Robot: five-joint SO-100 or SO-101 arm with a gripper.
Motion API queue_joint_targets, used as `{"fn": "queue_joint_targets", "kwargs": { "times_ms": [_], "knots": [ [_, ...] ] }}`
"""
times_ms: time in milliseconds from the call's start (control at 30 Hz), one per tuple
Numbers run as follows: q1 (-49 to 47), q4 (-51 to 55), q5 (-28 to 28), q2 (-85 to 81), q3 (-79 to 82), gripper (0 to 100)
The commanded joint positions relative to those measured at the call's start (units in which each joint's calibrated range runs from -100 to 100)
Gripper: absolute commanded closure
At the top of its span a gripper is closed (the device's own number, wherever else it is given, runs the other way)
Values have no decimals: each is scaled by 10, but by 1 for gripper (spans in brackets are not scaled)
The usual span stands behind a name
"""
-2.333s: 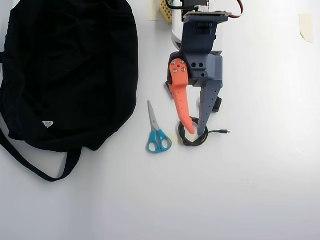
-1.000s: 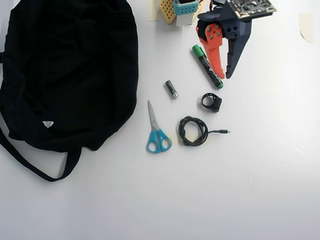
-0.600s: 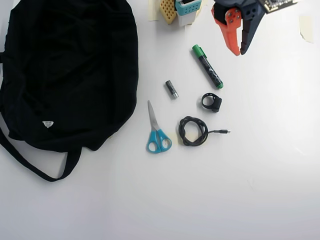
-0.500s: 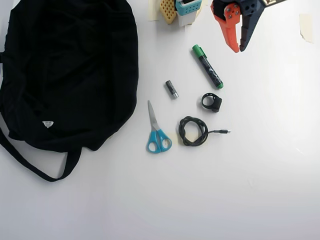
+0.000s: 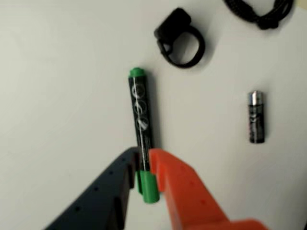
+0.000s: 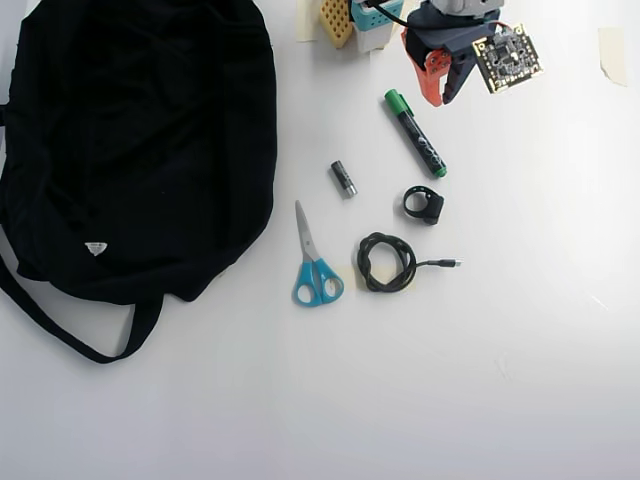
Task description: Put the green marker into the black bag
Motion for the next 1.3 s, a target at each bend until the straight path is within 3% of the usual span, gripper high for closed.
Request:
{"fn": "queue_joint_targets", "kwargs": {
  "times_ms": [0,133,433,900,1267],
  "knots": [
    [3,-36,4,-8,44,97],
    [3,-62,4,-12,102,97],
    [-6,-173,4,-13,219,80],
    [-67,-292,-50,-12,318,79],
    [-62,-390,-61,-8,385,79]
  ]
}}
